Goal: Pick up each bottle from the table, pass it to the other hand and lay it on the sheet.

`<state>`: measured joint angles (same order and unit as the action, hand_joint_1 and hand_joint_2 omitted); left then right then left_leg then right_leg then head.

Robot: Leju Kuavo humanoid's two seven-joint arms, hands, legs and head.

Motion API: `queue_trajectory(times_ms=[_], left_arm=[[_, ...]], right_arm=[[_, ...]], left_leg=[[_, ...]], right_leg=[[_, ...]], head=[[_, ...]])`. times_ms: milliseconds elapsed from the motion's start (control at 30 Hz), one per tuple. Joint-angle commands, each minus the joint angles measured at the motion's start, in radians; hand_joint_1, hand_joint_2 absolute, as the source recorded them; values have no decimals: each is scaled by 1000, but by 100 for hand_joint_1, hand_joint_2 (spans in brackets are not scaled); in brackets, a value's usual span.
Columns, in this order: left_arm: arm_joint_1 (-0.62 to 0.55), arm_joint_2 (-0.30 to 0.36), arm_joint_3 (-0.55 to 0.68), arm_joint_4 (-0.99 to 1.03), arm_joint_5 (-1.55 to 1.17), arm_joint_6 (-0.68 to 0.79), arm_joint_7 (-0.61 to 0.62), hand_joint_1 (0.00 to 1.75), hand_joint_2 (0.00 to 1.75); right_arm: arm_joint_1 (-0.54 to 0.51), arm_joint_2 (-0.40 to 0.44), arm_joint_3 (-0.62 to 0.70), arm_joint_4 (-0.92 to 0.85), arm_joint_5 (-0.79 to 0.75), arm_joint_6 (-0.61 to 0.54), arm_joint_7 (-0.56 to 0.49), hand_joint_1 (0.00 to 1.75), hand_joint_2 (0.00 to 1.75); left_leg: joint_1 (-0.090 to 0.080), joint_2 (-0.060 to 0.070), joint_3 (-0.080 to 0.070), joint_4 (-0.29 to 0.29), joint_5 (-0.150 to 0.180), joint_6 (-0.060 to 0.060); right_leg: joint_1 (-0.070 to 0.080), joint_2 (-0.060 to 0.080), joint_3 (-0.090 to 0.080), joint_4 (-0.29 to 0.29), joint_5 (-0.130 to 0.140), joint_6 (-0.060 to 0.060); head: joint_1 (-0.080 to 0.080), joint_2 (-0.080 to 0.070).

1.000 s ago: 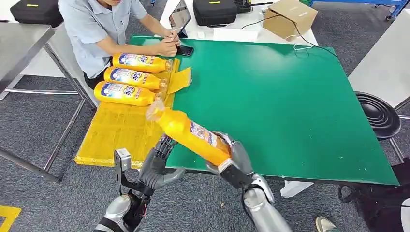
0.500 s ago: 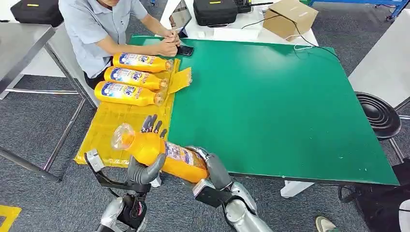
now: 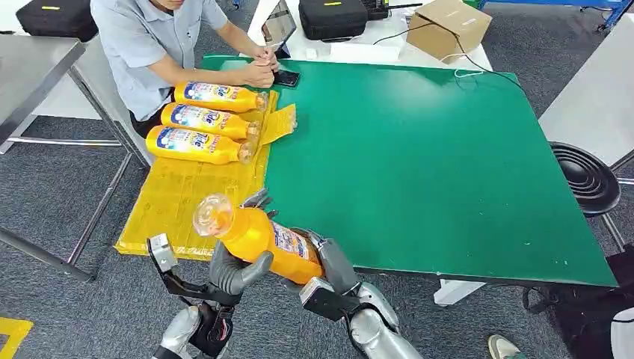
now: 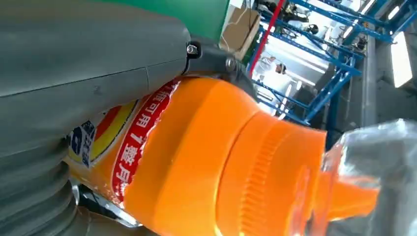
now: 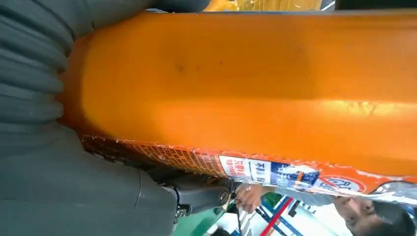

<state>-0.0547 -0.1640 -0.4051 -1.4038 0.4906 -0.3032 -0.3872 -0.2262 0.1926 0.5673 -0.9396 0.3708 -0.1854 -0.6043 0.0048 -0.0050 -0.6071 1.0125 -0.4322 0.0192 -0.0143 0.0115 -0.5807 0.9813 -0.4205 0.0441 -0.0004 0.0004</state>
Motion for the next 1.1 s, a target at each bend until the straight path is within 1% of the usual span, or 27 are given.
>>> queue_trajectory(times_ms=[33,167,333,367,400,433,467,533,567,633,700,767,800,833,900,933,967,1033,1100], left_arm=[[-44,2,-39,94,9,48,9,175,175],[-61,2,-24,146,37,79,45,175,175],[-78,-2,9,191,86,96,72,175,175],[-88,-5,20,204,110,103,84,175,175],[-100,-7,26,213,126,113,95,175,175],[-110,-8,28,218,134,116,99,175,175],[-133,-9,34,234,147,127,99,175,175],[-152,-3,39,239,150,133,96,175,175],[-163,2,47,237,149,144,82,175,175],[-178,17,60,226,141,157,73,175,175],[-197,37,70,221,85,221,60,175,175],[-225,70,76,230,34,273,77,175,175],[-243,97,65,239,-48,341,74,175,175],[-254,103,81,249,-49,337,76,175,175],[-269,124,74,245,-157,420,35,175,175],[-268,125,95,230,-169,415,50,175,175],[-273,143,86,223,-236,442,36,175,175],[-277,184,94,189,-361,487,30,175,175],[-272,200,125,164,-438,485,35,175,175]], right_arm=[[-34,-24,38,-11,-10,12,12,175,175],[-32,-25,49,-17,-14,4,13,175,175],[-34,-25,58,-29,-18,2,13,175,175],[-40,-29,73,-22,-9,4,2,171,175],[-47,-38,102,-14,11,14,-20,110,175],[-49,-41,111,-9,8,28,-33,3,175],[-41,-38,117,0,-17,64,-66,0,175],[-33,-35,130,5,-9,60,-79,0,175],[-27,-30,135,8,12,13,-94,0,0],[-31,-36,143,21,30,-12,-89,0,0],[-28,-42,124,31,37,-59,-83,0,0],[-19,-55,100,29,36,-100,-84,0,0],[-10,-62,79,30,38,-142,-77,0,0],[-2,-76,72,22,37,-136,-79,0,0],[9,-92,52,25,69,-203,-61,0,0],[17,-104,38,22,72,-194,-67,0,0],[23,-108,22,30,85,-214,-55,0,0],[38,-131,-5,42,120,-244,-58,0,0],[56,-129,-48,33,118,-230,-72,0,0]], left_leg=[[0,0,2,-1,0,-1],[0,-1,4,-1,-1,-1],[0,1,4,-1,-1,-1],[0,1,2,-1,0,0],[0,1,4,-1,-1,-1],[0,1,2,-1,0,0],[0,1,3,-1,-1,-1],[0,0,2,-1,0,0],[0,0,3,-1,0,-1],[0,0,3,-1,0,-1],[0,0,2,-1,0,-1],[1,-1,5,-2,0,-1],[1,-1,6,-1,-1,-2],[0,-2,3,-2,0,-1],[1,-1,4,-2,0,-1],[1,-3,2,-1,1,-1],[1,-4,4,-2,1,-1],[1,-3,4,-1,0,-1],[1,-1,2,-1,0,0]], right_leg=[[0,-1,2,-1,0,-1],[0,-2,4,-1,-1,-2],[0,0,4,-1,-1,-2],[0,0,2,0,0,-1],[0,0,3,-1,-1,-2],[0,0,2,0,0,-1],[0,0,3,-1,0,-2],[0,-1,2,0,0,-1],[1,-1,4,0,-1,-2],[1,-2,3,0,-1,-2],[1,-1,2,0,0,-1],[1,-2,5,-1,-1,-3],[1,-3,6,-1,-1,-3],[1,-3,4,-1,-1,-2],[1,-3,4,-1,0,-2],[1,-3,3,-1,0,-1],[1,-5,5,-1,-1,-2],[1,-4,5,-1,-1,-2],[1,-3,3,-1,0,-1]], head=[[0,0],[0,0],[0,0],[0,0],[0,0],[0,0],[0,0],[0,0],[0,0],[0,0],[0,0],[0,0],[0,0],[0,0],[0,0],[0,0],[0,0],[0,0],[0,0]])
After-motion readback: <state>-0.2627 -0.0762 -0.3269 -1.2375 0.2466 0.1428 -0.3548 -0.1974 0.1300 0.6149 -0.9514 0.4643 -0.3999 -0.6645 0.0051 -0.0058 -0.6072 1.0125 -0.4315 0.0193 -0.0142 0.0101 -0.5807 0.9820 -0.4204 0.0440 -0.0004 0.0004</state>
